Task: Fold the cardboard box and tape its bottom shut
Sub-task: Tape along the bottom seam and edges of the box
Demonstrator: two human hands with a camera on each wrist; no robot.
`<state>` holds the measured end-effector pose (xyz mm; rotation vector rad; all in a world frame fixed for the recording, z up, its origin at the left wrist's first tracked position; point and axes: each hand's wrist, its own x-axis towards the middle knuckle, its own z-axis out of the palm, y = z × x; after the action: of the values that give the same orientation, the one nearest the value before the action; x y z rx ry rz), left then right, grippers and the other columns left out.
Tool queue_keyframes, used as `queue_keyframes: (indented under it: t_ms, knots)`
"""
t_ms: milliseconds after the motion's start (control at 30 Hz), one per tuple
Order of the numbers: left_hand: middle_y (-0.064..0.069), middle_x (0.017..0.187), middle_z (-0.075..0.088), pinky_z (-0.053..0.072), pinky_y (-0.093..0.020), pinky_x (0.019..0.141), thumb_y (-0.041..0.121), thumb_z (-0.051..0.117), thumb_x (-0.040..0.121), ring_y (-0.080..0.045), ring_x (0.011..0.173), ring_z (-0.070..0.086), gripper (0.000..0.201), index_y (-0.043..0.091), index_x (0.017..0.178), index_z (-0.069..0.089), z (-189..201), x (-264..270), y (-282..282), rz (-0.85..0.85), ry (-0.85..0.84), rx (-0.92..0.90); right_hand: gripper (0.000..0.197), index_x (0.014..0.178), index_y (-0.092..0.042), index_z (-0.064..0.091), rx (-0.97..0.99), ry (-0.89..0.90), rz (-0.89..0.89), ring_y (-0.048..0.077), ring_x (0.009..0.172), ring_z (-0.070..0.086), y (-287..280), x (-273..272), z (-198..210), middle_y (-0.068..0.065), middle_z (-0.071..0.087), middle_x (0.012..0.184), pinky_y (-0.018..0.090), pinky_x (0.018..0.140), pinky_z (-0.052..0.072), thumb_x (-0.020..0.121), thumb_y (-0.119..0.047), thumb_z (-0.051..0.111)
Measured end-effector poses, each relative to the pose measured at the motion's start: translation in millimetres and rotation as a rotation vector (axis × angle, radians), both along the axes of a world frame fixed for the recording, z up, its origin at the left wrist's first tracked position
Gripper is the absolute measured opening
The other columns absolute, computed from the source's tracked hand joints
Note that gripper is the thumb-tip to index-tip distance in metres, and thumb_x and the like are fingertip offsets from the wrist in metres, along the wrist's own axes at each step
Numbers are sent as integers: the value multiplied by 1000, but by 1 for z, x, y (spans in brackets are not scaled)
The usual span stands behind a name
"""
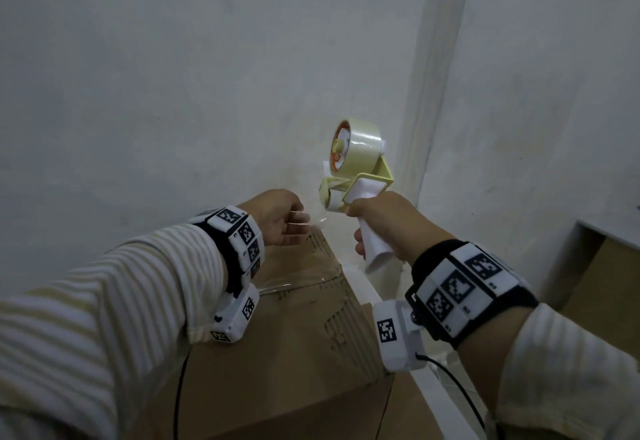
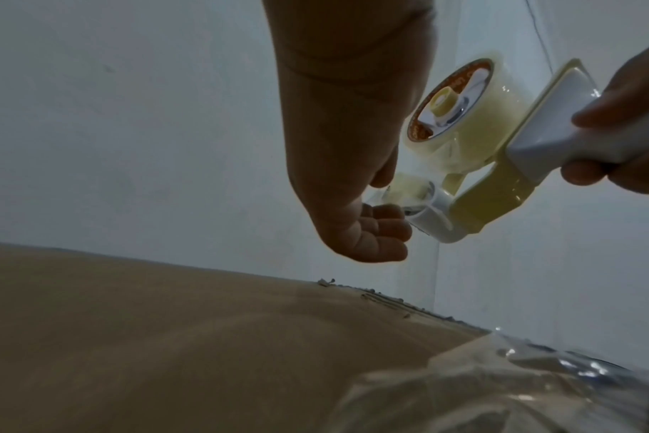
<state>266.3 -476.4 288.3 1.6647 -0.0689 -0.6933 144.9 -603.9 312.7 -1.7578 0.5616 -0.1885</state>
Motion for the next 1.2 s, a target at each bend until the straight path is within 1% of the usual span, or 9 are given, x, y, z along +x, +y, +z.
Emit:
queue_keyframes:
  t_ms: [233, 400, 467, 567, 700, 800, 867, 1033, 1200]
  knots:
    - [-2, 74, 56, 46, -30, 69, 9, 51, 95, -14, 61, 58, 13, 13, 83, 48, -2, -6, -3, -54, 17, -35, 27, 110, -3, 48, 50, -34, -14, 28, 52, 52, -1, 4, 1, 17, 53, 67, 32, 51, 48, 86, -11, 59]
    - [-3, 75, 54, 47, -32, 68, -1, 46, 95, -16, 66, 54, 18, 14, 86, 45, -3, -3, 3, -76, 29, -26, 25, 108, -2, 49, 50, -39, -3, 26, 50, 50, -1, 4, -1, 15, 52, 65, 30, 50, 47, 86, -10, 58]
    - [-3, 76, 57, 48, -33, 65, -1, 46, 95, -16, 68, 53, 16, 15, 97, 43, -3, -3, 7, -144, 52, 22, 24, 108, -1, 50, 27, -44, -20, 26, 48, 49, -2, 5, -2, 14, 51, 63, 30, 50, 46, 86, -9, 57]
    - [-2, 80, 61, 54, -33, 60, -2, 46, 95, -15, 70, 55, 45, 19, 132, 32, -3, 0, 12, -182, 35, 34, 24, 109, 0, 50, 30, -31, -22, 25, 47, 47, -6, 5, -4, 14, 49, 62, 29, 49, 43, 87, -8, 55]
    - [-8, 86, 57, 58, -38, 65, -7, 44, 92, -21, 76, 59, 60, 15, 144, 25, -3, -1, 12, -184, 64, -60, 29, 113, 1, 50, 8, -26, -36, 26, 48, 50, -7, 6, -9, 15, 51, 63, 28, 48, 45, 86, -9, 57]
    - [-12, 103, 54, 52, -43, 78, -7, 41, 90, -25, 82, 59, 57, 17, 140, 31, 0, -2, 13, -174, 51, -174, 31, 114, 2, 50, 17, -37, -33, 26, 49, 50, -5, 10, -8, 16, 51, 64, 29, 48, 46, 86, -9, 58]
    - [-10, 110, 49, 50, -42, 76, -5, 42, 90, -26, 85, 57, 47, 23, 127, 44, 2, -3, 13, -151, -16, -217, 30, 113, 1, 50, 11, -44, -43, 27, 49, 50, -7, 11, -7, 16, 51, 64, 29, 49, 46, 86, -9, 59]
    - [3, 92, 50, 46, -32, 67, 8, 52, 93, -17, 80, 49, 19, 24, 82, 55, 1, -1, 14, -172, -152, -166, 21, 104, 0, 50, 2, -33, -56, 26, 49, 50, -11, 11, -8, 15, 51, 63, 33, 54, 45, 87, -10, 57]
    - [2, 88, 50, 41, -26, 59, 18, 55, 94, -14, 70, 45, 11, 21, 83, 57, -6, -4, 8, -137, -300, 45, 20, 104, -1, 50, -2, -32, -54, 25, 49, 51, -11, 13, -12, 15, 51, 63, 34, 56, 46, 87, -9, 57]
